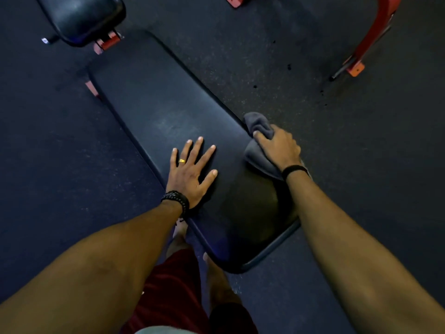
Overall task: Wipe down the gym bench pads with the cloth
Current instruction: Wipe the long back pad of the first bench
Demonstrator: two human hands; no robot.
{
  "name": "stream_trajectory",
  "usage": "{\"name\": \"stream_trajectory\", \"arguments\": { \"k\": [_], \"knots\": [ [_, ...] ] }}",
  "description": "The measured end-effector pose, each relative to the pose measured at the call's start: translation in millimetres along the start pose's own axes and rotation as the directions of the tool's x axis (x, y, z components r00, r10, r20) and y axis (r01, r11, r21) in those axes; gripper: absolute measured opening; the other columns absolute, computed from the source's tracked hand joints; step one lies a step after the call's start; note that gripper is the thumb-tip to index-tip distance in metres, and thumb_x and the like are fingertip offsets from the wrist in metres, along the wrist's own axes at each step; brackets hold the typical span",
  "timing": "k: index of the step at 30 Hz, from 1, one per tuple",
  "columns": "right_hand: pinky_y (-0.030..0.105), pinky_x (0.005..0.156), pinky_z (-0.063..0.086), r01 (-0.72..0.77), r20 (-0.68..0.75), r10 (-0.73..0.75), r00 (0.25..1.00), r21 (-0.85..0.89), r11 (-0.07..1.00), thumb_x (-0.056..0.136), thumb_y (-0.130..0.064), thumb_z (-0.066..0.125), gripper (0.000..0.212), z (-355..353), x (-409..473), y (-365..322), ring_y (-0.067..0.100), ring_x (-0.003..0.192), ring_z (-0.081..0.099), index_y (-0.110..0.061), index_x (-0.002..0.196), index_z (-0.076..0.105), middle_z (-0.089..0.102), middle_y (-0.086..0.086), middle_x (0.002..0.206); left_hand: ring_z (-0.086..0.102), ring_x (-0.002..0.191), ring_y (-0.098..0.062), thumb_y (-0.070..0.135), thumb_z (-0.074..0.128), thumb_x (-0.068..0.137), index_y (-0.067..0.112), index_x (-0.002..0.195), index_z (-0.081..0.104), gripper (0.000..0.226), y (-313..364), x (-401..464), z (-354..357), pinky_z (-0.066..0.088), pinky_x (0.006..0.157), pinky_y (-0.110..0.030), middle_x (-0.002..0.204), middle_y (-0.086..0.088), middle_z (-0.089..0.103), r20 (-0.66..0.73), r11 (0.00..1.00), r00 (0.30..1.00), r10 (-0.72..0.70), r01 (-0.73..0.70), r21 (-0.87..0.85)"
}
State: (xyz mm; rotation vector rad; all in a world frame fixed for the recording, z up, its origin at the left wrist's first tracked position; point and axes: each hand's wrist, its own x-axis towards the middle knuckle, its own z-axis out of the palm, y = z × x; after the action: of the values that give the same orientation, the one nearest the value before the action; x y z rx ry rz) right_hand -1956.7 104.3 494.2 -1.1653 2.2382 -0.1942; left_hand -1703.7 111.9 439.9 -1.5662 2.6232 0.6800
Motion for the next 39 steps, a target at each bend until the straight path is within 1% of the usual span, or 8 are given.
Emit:
{"name": "stream_trajectory", "arguments": {
  "k": [5, 8, 16, 21, 24, 30, 36, 39],
  "knots": [
    [0.047, 0.08, 0.048, 0.275, -0.12, -0.33, 0.936, -0.337, 0.901, 0.087, -0.05, 0.062, 0.051, -4.8, -114.7, 48.3, 0.032, 0.113, 0.047, -0.029, 0.13, 0.048, 0.042, 0.01, 0.133, 0.002, 0.152, -0.019, 0.06, 0.025, 0.096, 0.04, 0.154, 0.018, 0.061, 0.5, 0.6, -0.5, 0.002, 0.121, -0.054, 0.165, 0.006, 0.006, -0.013, 1.0, 1.0, -0.006, 0.005, -0.026],
    [0.054, 0.08, 0.049, 0.164, -0.161, -0.226, 0.961, -0.329, 0.93, 0.088, -0.052, 0.058, 0.048, -5.8, -139.4, 61.4, 0.039, 0.119, 0.044, -0.031, 0.131, 0.051, 0.04, 0.012, 0.139, 0.004, 0.152, -0.019, 0.059, 0.026, 0.096, 0.039, 0.153, 0.022, 0.06, 1.2, 0.4, 2.0, 0.003, 0.121, -0.054, 0.164, 0.005, 0.01, -0.04, 0.999, 0.999, -0.014, 0.013, -0.042],
    [0.048, 0.094, 0.042, 0.142, 0.003, -0.142, 0.99, -0.019, 0.99, 0.092, -0.058, 0.051, 0.053, 13.0, 23.6, -26.4, 0.033, 0.116, 0.053, -0.029, 0.135, 0.044, 0.052, 0.012, 0.127, 0.017, 0.149, -0.022, 0.055, 0.034, 0.096, 0.032, 0.149, 0.034, 0.058, 2.7, -2.0, 3.8, 0.009, 0.122, -0.049, 0.16, 0.0, 0.024, -0.134, 0.991, 0.985, -0.105, 0.092, -0.1],
    [0.05, 0.089, 0.048, 0.328, -0.042, -0.346, 0.937, -0.23, 0.916, 0.09, -0.058, 0.054, 0.055, -11.7, -70.8, 29.1, 0.032, 0.115, 0.047, -0.031, 0.137, 0.042, 0.041, 0.01, 0.134, 0.01, 0.151, -0.024, 0.067, 0.035, 0.09, 0.03, 0.151, 0.028, 0.072, 7.2, -0.6, 3.2, 0.006, 0.123, -0.049, 0.162, -0.002, 0.017, -0.137, 0.937, 0.927, -0.349, 0.34, -0.083],
    [0.053, 0.084, 0.05, 0.208, -0.107, -0.237, 0.966, -0.232, 0.95, 0.087, -0.062, 0.051, 0.058, -20.4, -109.6, 53.9, 0.035, 0.112, 0.048, -0.029, 0.134, 0.046, 0.042, 0.011, 0.135, 0.006, 0.152, -0.024, 0.07, 0.032, 0.09, 0.029, 0.154, 0.023, 0.076, 6.4, 0.7, 3.1, 0.004, 0.123, -0.05, 0.164, -0.002, 0.011, -0.125, 0.935, 0.927, -0.353, 0.346, -0.073],
    [0.043, 0.091, 0.041, 0.184, 0.025, -0.183, 0.983, -0.018, 0.983, 0.091, -0.06, 0.053, 0.056, 6.6, 18.6, -17.3, 0.033, 0.115, 0.053, -0.029, 0.137, 0.044, 0.053, 0.013, 0.126, 0.004, 0.152, -0.024, 0.068, 0.033, 0.09, 0.029, 0.154, 0.023, 0.076, 4.4, -0.2, 3.7, 0.005, 0.122, -0.052, 0.164, -0.004, 0.012, -0.116, 0.939, 0.932, -0.343, 0.336, -0.077],
    [0.046, 0.09, 0.046, 0.394, -0.051, -0.418, 0.907, -0.25, 0.885, 0.093, -0.059, 0.051, 0.052, -3.4, -58.8, 16.1, 0.031, 0.114, 0.048, -0.03, 0.137, 0.045, 0.042, 0.01, 0.134, 0.006, 0.152, -0.025, 0.065, 0.033, 0.091, 0.029, 0.153, 0.024, 0.073, 3.5, -1.0, 3.4, 0.005, 0.122, -0.052, 0.164, -0.004, 0.013, -0.121, 0.938, 0.932, -0.342, 0.332, -0.098],
    [0.043, 0.077, 0.046, 0.326, -0.072, -0.361, 0.93, -0.295, 0.898, 0.088, -0.058, 0.052, 0.05, -15.2, -114.6, 51.2, 0.032, 0.106, 0.05, -0.029, 0.13, 0.053, 0.044, 0.007, 0.13, 0.006, 0.151, -0.025, 0.065, 0.033, 0.091, 0.028, 0.153, 0.025, 0.073, 2.0, -0.2, 3.8, 0.005, 0.122, -0.052, 0.163, -0.004, 0.014, -0.13, 0.938, 0.932, -0.338, 0.322, -0.131]
  ]
}}
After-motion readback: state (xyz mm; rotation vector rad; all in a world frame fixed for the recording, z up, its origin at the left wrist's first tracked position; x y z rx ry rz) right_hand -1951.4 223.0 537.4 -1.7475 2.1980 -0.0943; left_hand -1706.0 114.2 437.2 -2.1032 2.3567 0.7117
